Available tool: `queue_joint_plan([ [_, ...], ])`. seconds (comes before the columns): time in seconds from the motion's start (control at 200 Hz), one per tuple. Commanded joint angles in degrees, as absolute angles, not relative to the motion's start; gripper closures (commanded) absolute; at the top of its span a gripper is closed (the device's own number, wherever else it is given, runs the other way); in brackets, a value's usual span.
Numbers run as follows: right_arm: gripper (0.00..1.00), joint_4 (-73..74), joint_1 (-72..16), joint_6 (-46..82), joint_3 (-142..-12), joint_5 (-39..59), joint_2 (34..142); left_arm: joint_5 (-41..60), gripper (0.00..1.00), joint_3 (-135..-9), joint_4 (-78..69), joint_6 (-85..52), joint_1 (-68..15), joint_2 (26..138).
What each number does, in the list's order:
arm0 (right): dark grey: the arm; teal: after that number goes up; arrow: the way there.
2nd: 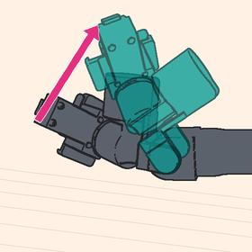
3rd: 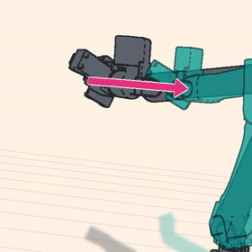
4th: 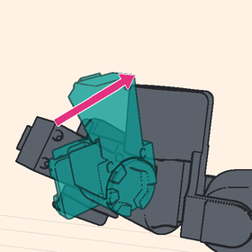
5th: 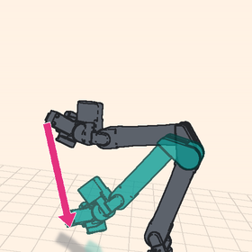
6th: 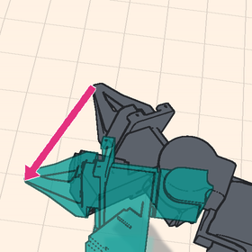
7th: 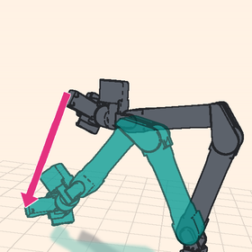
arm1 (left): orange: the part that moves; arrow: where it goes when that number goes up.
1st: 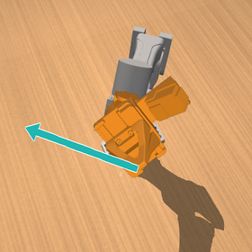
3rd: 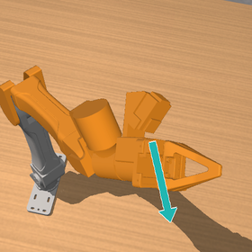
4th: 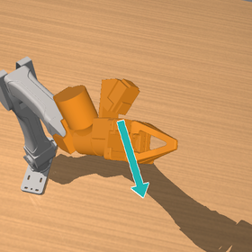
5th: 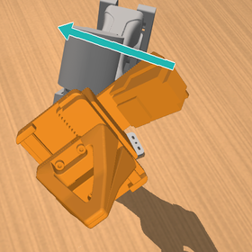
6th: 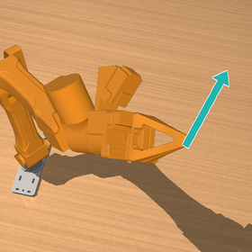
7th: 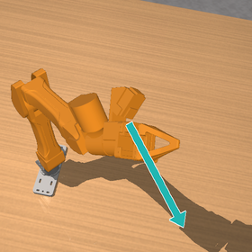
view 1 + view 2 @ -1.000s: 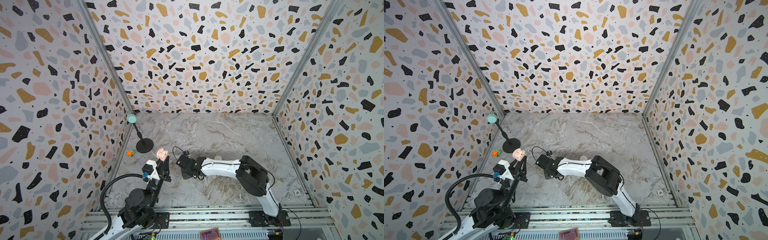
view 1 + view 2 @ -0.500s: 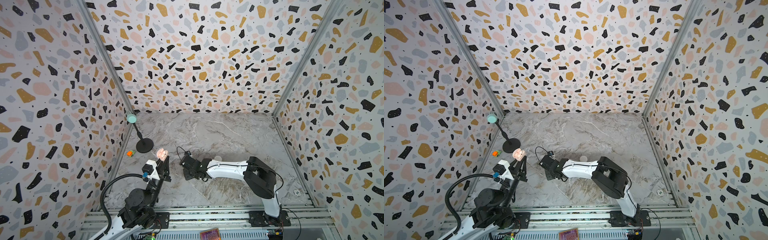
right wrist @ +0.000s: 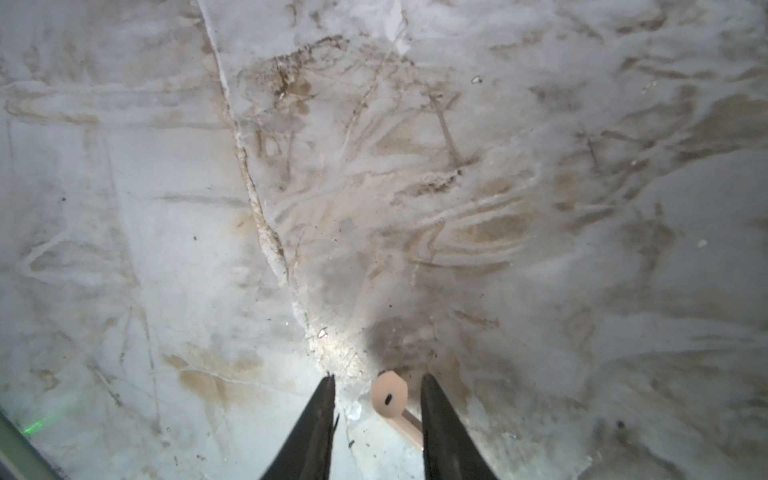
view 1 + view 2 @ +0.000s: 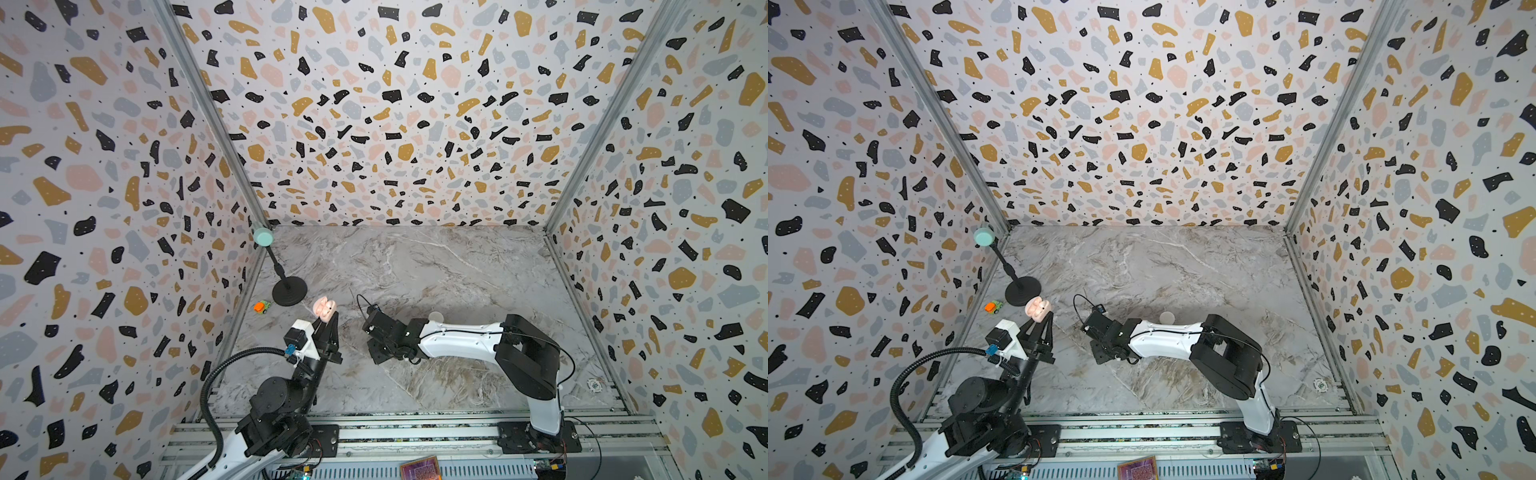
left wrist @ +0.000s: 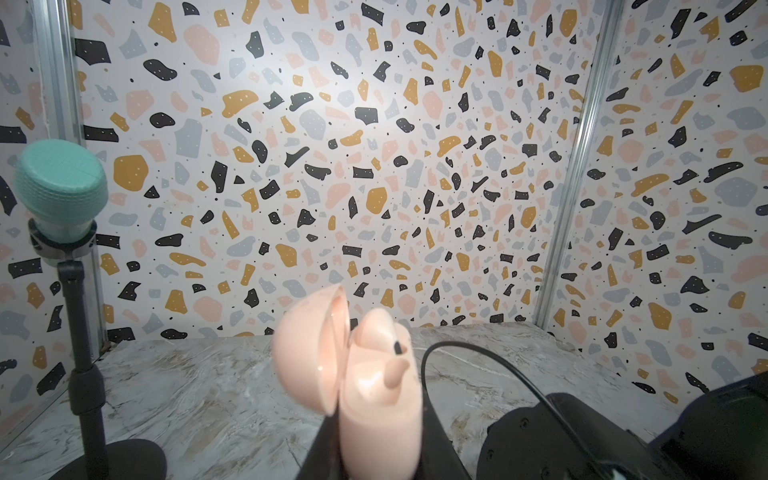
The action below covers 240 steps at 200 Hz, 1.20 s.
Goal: Insert the wireless bluetooth earbuds into the charging case
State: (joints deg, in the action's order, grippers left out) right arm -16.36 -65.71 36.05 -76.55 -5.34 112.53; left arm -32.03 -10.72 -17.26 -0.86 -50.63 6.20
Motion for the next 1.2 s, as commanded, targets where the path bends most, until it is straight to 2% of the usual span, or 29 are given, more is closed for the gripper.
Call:
queue_joint_plan([
  [0.0,0.64,-18.2,-66.0,33.4,-77.7,-5.0,111.3,-31.6,1.00,-10.2,-20.3,-0.6,-50.2,6.0],
  [0.986,0.77,-20.8,-66.7,32.8,-79.6,-6.4,115.2,-31.5,1.00,-10.1,-20.7,-0.7,-50.0,6.5],
  [1.196,0.79,-18.3,-65.5,34.0,-77.3,-2.5,114.0,-31.4,1.00,-10.1,-20.7,-0.7,-50.0,6.7],
])
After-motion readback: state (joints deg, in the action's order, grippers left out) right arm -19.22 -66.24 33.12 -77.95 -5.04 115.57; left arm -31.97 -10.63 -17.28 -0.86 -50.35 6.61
